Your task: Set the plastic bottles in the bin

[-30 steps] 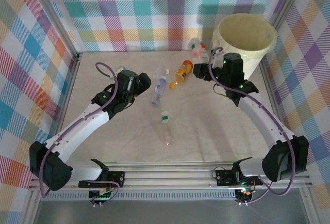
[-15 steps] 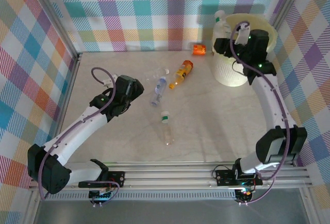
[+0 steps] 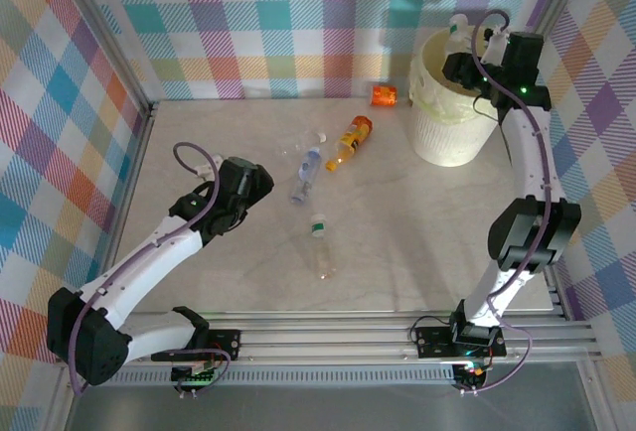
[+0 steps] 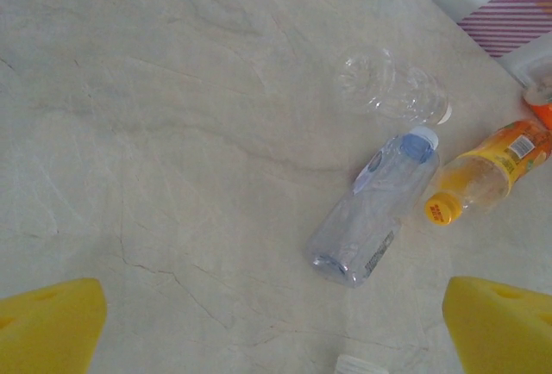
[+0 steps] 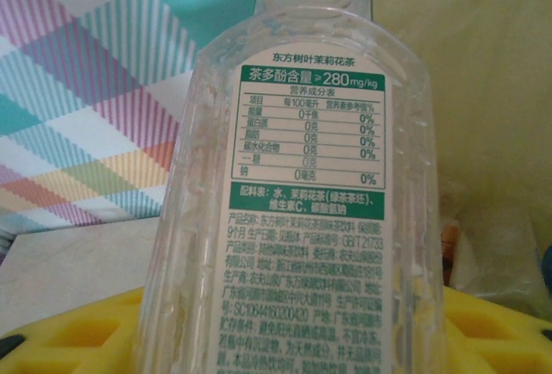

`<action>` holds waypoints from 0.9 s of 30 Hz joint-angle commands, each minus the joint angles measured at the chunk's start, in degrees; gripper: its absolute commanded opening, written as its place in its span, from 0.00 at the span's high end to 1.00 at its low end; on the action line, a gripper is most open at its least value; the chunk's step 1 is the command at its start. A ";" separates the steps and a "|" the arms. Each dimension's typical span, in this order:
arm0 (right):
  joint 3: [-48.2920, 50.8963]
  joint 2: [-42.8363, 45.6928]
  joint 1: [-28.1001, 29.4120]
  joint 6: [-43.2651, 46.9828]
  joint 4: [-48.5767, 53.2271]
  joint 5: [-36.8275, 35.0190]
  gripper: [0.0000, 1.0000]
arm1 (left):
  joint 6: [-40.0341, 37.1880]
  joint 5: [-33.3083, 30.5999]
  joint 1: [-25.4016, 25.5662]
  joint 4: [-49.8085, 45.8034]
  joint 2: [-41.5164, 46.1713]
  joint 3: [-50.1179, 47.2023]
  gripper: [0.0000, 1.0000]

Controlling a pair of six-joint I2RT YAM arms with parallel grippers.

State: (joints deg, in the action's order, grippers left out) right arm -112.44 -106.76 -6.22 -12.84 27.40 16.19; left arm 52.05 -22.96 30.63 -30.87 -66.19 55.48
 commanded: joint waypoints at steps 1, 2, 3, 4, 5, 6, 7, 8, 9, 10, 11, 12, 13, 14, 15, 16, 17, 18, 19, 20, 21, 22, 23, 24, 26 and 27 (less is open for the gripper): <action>-5.56 -3.49 -0.44 -2.86 4.66 -2.86 0.47 | 0.10 0.51 -0.75 2.39 2.09 -1.15 0.00; -6.73 -4.53 -0.42 -3.94 5.01 -2.70 0.46 | 0.12 0.59 -0.75 2.69 2.34 -1.33 0.00; -7.68 -5.45 -0.40 -5.00 4.93 -2.65 0.45 | 0.13 0.58 -0.75 2.83 2.47 -1.38 0.00; -8.89 -6.43 -0.40 -5.91 5.24 -3.25 0.44 | 0.15 0.59 -0.75 2.79 2.61 -1.49 0.00; -10.82 -7.76 -0.38 -7.08 6.03 -4.12 0.42 | 0.15 0.55 -0.75 2.91 2.79 -1.60 0.00; -13.17 -9.24 -0.40 -7.91 7.17 -4.77 0.39 | 0.14 0.42 -0.84 2.84 2.85 -1.67 0.00; -15.57 -10.72 -0.41 -8.50 8.38 -5.02 0.37 | 0.08 0.41 -0.84 2.89 2.92 -1.73 0.00; -18.63 -12.41 -0.44 -9.28 9.88 -5.02 0.33 | 0.01 0.46 -0.84 2.71 2.98 -1.77 0.00; -21.29 -13.82 -0.39 -10.01 11.12 -5.02 0.29 | -0.02 0.52 -0.93 2.67 3.00 -1.71 0.00; -23.23 -14.72 -0.44 -10.55 11.95 -4.98 0.27 | -0.10 0.51 -0.93 2.58 3.01 -1.70 0.00; -24.66 -15.42 -0.38 -11.11 12.39 -4.77 0.24 | -0.18 0.59 -0.93 2.44 3.00 -1.85 0.00; -25.09 -15.52 -0.38 -11.51 12.22 -4.64 0.18 | -0.13 0.62 -0.95 2.47 3.01 -1.93 0.00; -24.94 -15.24 -0.38 -11.68 11.75 -4.50 0.16 | -0.11 0.70 -1.01 2.52 3.00 -2.09 0.00; -24.80 -14.93 -0.38 -11.75 11.39 -4.51 0.14 | -0.12 0.75 -1.03 2.71 3.00 -2.21 0.00; -24.52 -14.46 -0.48 -11.66 11.10 -4.48 0.13 | -0.03 0.83 -1.02 2.86 2.96 -2.45 0.00; -24.26 -14.03 -0.38 -11.52 10.86 -4.45 0.12 | -0.07 0.94 -1.06 3.16 2.85 -2.57 0.00; -24.02 -13.69 -0.40 -11.31 10.65 -4.46 0.12 | -0.07 1.00 -1.01 3.26 2.68 -2.61 0.00; -23.67 -13.13 -0.38 -11.09 10.45 -4.28 0.11 | -0.11 1.22 -1.10 3.37 2.48 -2.58 0.00; -23.29 -12.68 -0.40 -10.79 10.19 -4.02 0.11 | -0.19 1.53 -1.11 3.53 2.24 -2.52 0.00; -22.90 -12.23 -0.43 -10.68 10.03 -3.76 0.10 | -0.33 1.77 -1.10 3.70 2.05 -2.45 0.00; -22.34 -11.66 -0.42 -10.53 9.77 -3.50 0.10 | -0.36 2.11 -1.20 3.92 1.73 -2.48 0.00; -21.77 -11.17 -0.43 -10.41 9.31 -3.23 0.10 | -0.45 2.43 -1.19 4.05 1.44 -2.36 0.00; -21.32 -10.65 -0.39 -10.32 9.20 -3.10 0.09 | -0.47 2.69 -1.19 4.17 1.21 -2.31 0.00; -20.73 -10.06 -0.41 -10.34 9.00 -2.88 0.09 | -0.55 3.06 -1.19 4.37 0.97 -2.38 0.00; -19.31 -8.98 -0.44 -10.23 8.43 -2.23 0.08 | -0.76 3.69 -1.28 4.91 0.68 -2.51 0.00; -18.29 -8.18 -0.38 -10.06 7.82 -1.64 0.08 | -1.11 4.23 -1.28 5.39 0.59 -2.70 0.00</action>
State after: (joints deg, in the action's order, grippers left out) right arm -132.03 -119.48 -6.37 -23.29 37.32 12.58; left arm 51.83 -20.14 30.15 -27.22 -65.19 53.67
